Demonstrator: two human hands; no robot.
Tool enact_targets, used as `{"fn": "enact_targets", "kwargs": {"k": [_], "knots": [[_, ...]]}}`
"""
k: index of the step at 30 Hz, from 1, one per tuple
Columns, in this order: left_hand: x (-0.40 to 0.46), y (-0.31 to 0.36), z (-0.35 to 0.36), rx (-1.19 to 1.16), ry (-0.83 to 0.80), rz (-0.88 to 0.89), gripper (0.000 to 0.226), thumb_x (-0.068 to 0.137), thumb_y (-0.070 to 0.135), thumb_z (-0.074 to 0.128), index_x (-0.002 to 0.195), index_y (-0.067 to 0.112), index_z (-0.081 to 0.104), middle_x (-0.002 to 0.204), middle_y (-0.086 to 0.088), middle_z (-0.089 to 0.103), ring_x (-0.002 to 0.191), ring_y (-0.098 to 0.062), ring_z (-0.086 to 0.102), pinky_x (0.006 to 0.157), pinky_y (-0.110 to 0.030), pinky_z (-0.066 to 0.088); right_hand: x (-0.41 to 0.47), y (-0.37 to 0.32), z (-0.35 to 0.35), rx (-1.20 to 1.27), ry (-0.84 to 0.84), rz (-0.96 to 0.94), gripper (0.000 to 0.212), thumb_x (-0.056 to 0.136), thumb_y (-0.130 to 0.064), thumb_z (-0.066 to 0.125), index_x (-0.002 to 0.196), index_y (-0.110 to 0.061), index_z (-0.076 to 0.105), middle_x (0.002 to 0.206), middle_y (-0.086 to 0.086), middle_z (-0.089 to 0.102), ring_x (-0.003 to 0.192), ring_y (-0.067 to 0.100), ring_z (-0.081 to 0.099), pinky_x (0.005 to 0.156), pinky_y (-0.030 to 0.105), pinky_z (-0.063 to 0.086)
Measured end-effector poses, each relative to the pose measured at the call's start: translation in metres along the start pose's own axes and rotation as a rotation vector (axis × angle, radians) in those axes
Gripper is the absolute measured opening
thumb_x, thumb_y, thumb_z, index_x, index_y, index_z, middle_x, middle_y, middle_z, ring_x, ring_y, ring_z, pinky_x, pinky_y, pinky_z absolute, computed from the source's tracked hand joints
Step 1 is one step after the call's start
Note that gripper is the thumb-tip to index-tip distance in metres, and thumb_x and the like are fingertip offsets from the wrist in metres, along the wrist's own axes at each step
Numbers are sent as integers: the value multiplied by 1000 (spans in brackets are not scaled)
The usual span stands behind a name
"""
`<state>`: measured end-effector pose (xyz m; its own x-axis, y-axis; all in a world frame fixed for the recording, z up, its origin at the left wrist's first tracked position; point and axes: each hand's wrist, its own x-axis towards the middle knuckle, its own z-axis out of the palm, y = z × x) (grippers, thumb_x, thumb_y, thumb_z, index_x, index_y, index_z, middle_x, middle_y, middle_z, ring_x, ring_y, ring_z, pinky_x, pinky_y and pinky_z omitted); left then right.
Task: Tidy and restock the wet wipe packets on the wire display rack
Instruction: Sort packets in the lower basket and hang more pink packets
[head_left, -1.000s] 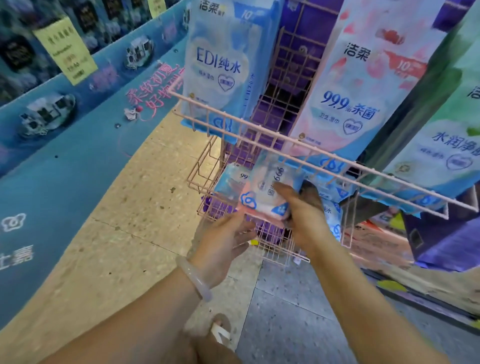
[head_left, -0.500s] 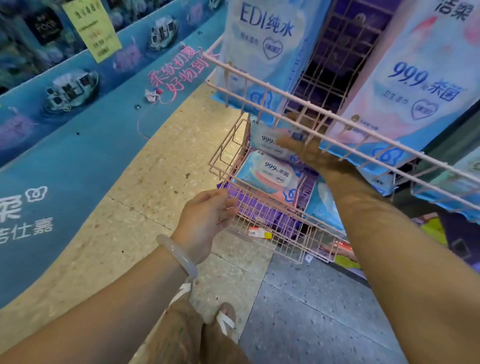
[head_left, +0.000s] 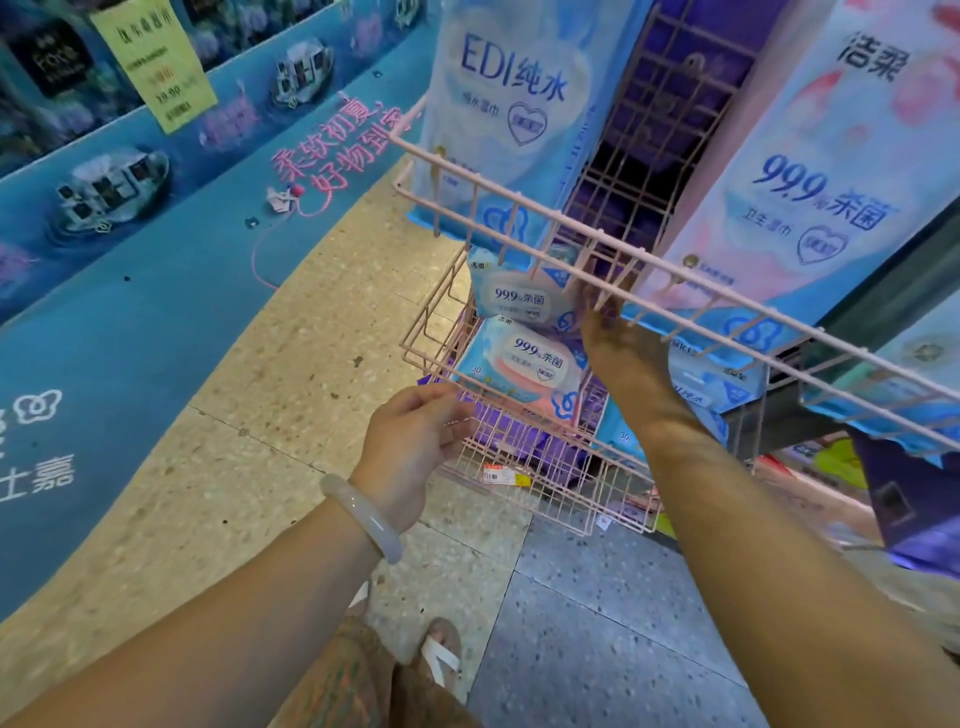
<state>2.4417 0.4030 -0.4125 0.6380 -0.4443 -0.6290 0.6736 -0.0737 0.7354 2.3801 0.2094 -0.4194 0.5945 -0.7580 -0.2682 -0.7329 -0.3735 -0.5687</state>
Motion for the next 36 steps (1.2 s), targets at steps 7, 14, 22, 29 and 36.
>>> {"fn": "enact_targets", "kwargs": {"k": [7, 14, 22, 29, 36], "knots": [[6, -2, 7, 35, -9, -5, 16, 91, 6, 51, 81, 16, 58, 73, -4, 63, 63, -15, 59, 59, -23, 45, 0, -3, 1, -401, 26, -29, 38, 92, -6, 40, 128, -9, 50, 128, 17, 58, 118, 33, 54, 98, 43, 44], [44, 19, 17, 669, 133, 498, 19, 88, 14, 55, 105, 13, 62, 93, -3, 67, 91, -23, 62, 75, -23, 46, -7, 1, -8, -181, 30, 19, 37, 93, -33, 42, 111, -5, 59, 115, 18, 64, 108, 33, 58, 83, 31, 41], [70, 36, 60, 1394, -94, 292, 47, 85, 44, 57, 119, 13, 58, 121, -13, 62, 99, -28, 59, 79, -28, 42, -24, -10, 17, 87, -99, 216, 51, 83, -43, 59, 118, -7, 48, 124, 14, 59, 110, 30, 57, 87, 36, 48], [56, 64, 53, 957, -61, 387, 39, 75, 53, 65, 85, 16, 56, 94, -8, 65, 88, -27, 63, 82, -34, 50, -39, -29, -16, 387, 45, 175, 23, 85, -38, 59, 89, -16, 63, 109, 8, 65, 109, 23, 58, 96, 31, 42], [42, 34, 37, 910, -56, 283, 50, 74, 48, 69, 108, 14, 57, 104, -18, 70, 92, -34, 67, 79, -39, 52, -59, -10, -6, 669, 84, 90, 12, 83, -8, 63, 94, -13, 63, 78, 2, 69, 62, 2, 64, 67, 18, 51]]}}
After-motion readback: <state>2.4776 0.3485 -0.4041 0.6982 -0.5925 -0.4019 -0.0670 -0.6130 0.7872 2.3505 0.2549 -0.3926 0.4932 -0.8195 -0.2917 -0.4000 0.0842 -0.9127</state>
